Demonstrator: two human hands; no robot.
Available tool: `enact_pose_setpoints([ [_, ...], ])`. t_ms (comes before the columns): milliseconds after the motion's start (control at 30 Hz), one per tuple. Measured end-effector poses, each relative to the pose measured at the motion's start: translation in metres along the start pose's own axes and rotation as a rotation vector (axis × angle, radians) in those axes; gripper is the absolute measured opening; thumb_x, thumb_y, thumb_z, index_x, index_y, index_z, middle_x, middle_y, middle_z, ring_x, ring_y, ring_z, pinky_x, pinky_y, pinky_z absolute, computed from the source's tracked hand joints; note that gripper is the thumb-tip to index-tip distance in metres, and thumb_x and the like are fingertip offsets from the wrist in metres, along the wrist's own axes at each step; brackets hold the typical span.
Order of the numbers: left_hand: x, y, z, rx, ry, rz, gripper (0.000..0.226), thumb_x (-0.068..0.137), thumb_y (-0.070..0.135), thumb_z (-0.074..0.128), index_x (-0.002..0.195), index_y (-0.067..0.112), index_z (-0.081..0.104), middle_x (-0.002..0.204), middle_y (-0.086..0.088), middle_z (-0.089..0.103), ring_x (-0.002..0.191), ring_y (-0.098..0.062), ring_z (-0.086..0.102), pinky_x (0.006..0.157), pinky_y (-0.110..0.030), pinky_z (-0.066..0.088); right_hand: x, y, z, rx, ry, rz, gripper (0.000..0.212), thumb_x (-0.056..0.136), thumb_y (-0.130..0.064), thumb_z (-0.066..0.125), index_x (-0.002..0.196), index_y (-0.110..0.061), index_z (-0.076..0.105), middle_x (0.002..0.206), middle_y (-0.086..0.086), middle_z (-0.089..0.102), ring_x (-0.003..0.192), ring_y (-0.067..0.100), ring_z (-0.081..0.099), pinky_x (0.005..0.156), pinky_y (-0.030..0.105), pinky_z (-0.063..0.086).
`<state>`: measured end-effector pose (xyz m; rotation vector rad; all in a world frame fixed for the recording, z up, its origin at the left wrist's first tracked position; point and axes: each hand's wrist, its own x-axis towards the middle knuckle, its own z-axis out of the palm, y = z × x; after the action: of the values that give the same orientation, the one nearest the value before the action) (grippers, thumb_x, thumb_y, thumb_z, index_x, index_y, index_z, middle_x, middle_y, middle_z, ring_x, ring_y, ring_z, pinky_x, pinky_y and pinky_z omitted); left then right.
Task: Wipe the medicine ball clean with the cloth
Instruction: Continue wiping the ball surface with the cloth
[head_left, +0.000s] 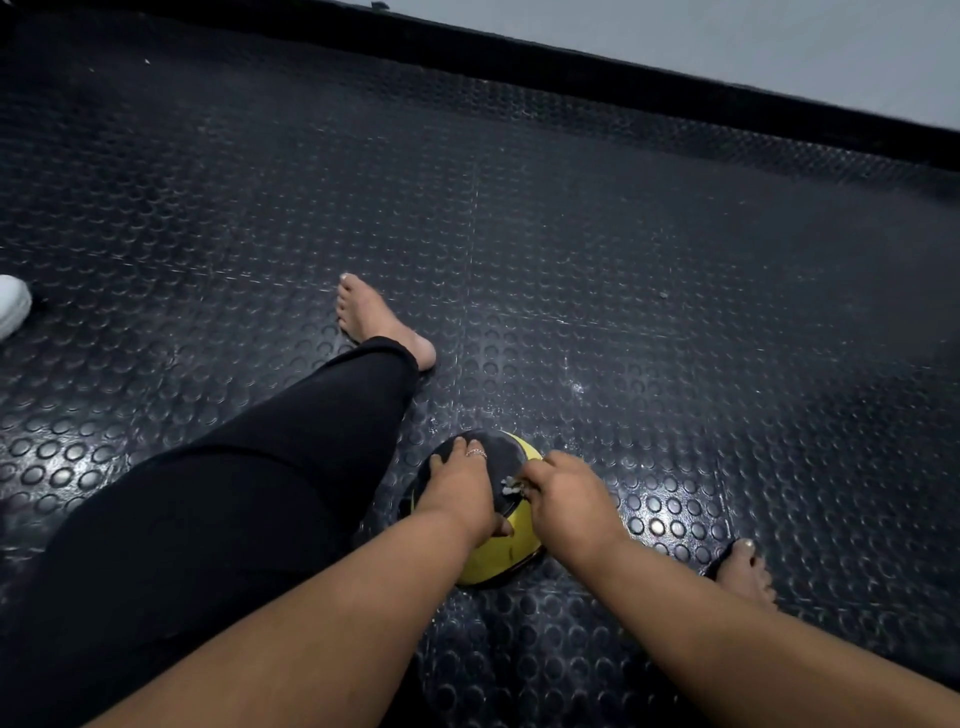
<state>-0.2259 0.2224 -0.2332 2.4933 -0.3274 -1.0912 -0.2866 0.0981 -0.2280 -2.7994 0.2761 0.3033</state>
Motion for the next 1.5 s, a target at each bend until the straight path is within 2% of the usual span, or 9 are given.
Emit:
enact_pose_setpoints([
  [200, 0.003, 0.003, 0.002, 0.056, 0.008, 0.024, 0.115, 0.073, 0.037, 0.084, 0.155, 0.009, 0.009, 0.163, -0.004, 0.006, 0.148, -0.033, 0.01, 0.12, -0.042, 0.021, 0.039, 0.012, -0.008, 0.131, -0.041, 0.21, 0.035, 0.085, -0.002, 0.043, 0.107, -0.017, 0.066, 0.107, 0.011, 0.059, 0.1, 0.03, 0.056, 0.078, 0.03, 0.043],
  [400, 0.008, 0.0, -0.009, -0.025, 0.038, 0.022, 0.092, 0.064, 0.033, 0.091, 0.137, 0.012, 0.039, 0.148, -0.002, 0.036, 0.138, -0.03, 0.034, 0.111, -0.043, 0.036, -0.001, -0.001, 0.0, 0.191, 0.011, 0.069, 0.023, 0.087, -0.003, 0.048, 0.099, -0.01, 0.067, 0.097, 0.009, 0.059, 0.093, 0.026, 0.055, 0.078, 0.032, 0.044],
  [600, 0.015, 0.002, -0.015, -0.002, 0.05, 0.034, 0.1, 0.063, 0.039, 0.09, 0.144, 0.011, 0.037, 0.147, -0.004, 0.041, 0.135, -0.03, 0.04, 0.11, -0.042, 0.037, 0.028, 0.003, 0.002, 0.299, 0.039, 0.254, 0.017, 0.088, -0.008, 0.05, 0.091, -0.016, 0.065, 0.094, 0.007, 0.063, 0.083, 0.023, 0.055, 0.067, 0.027, 0.039],
  [700, 0.011, 0.003, -0.013, 0.022, 0.042, 0.05, 0.097, 0.065, 0.038, 0.089, 0.142, 0.011, 0.036, 0.148, -0.004, 0.036, 0.137, -0.03, 0.036, 0.11, -0.045, 0.037, 0.042, 0.009, -0.002, 0.311, -0.007, 0.338, 0.011, 0.089, -0.012, 0.054, 0.09, -0.018, 0.063, 0.09, 0.009, 0.066, 0.082, 0.026, 0.057, 0.068, 0.03, 0.045],
  [1000, 0.01, 0.003, -0.01, 0.006, 0.053, 0.038, 0.09, 0.066, 0.037, 0.089, 0.137, 0.013, 0.04, 0.144, -0.004, 0.039, 0.135, -0.031, 0.037, 0.108, -0.046, 0.038, 0.006, -0.008, -0.004, 0.229, -0.002, 0.155, 0.016, 0.089, -0.007, 0.052, 0.096, -0.012, 0.065, 0.099, 0.008, 0.061, 0.09, 0.022, 0.056, 0.073, 0.029, 0.044],
  [1200, 0.008, 0.004, -0.01, 0.072, 0.038, 0.054, 0.099, 0.067, 0.041, 0.087, 0.144, 0.013, 0.032, 0.151, -0.004, 0.031, 0.139, -0.03, 0.032, 0.113, -0.043, 0.034, 0.045, 0.006, -0.005, 0.266, -0.041, 0.315, 0.011, 0.088, -0.011, 0.056, 0.096, -0.015, 0.064, 0.097, 0.01, 0.065, 0.086, 0.026, 0.057, 0.067, 0.026, 0.039],
  [1300, 0.006, 0.005, -0.008, 0.095, 0.033, 0.08, 0.103, 0.07, 0.041, 0.085, 0.149, 0.012, 0.026, 0.156, -0.003, 0.024, 0.142, -0.03, 0.025, 0.115, -0.043, 0.03, 0.06, 0.02, -0.005, 0.3, -0.083, 0.368, 0.011, 0.089, -0.018, 0.059, 0.097, -0.017, 0.066, 0.099, 0.01, 0.067, 0.087, 0.023, 0.055, 0.073, 0.024, 0.039],
  [1367, 0.007, 0.004, -0.009, 0.086, 0.035, 0.081, 0.104, 0.071, 0.041, 0.085, 0.15, 0.012, 0.025, 0.157, -0.003, 0.023, 0.143, -0.029, 0.025, 0.115, -0.042, 0.03, 0.062, 0.03, 0.0, 0.232, -0.097, 0.36, 0.015, 0.091, -0.03, 0.057, 0.102, -0.026, 0.067, 0.108, 0.009, 0.062, 0.099, 0.024, 0.051, 0.084, 0.029, 0.04],
  [1500, 0.013, 0.001, -0.013, 0.045, 0.042, 0.076, 0.101, 0.067, 0.041, 0.087, 0.147, 0.013, 0.032, 0.153, -0.002, 0.032, 0.14, -0.027, 0.032, 0.113, -0.043, 0.033, 0.047, 0.034, 0.009, 0.135, -0.122, 0.361, 0.038, 0.096, -0.046, 0.04, 0.131, -0.032, 0.051, 0.13, 0.01, 0.037, 0.123, 0.03, 0.031, 0.104, 0.042, 0.029],
])
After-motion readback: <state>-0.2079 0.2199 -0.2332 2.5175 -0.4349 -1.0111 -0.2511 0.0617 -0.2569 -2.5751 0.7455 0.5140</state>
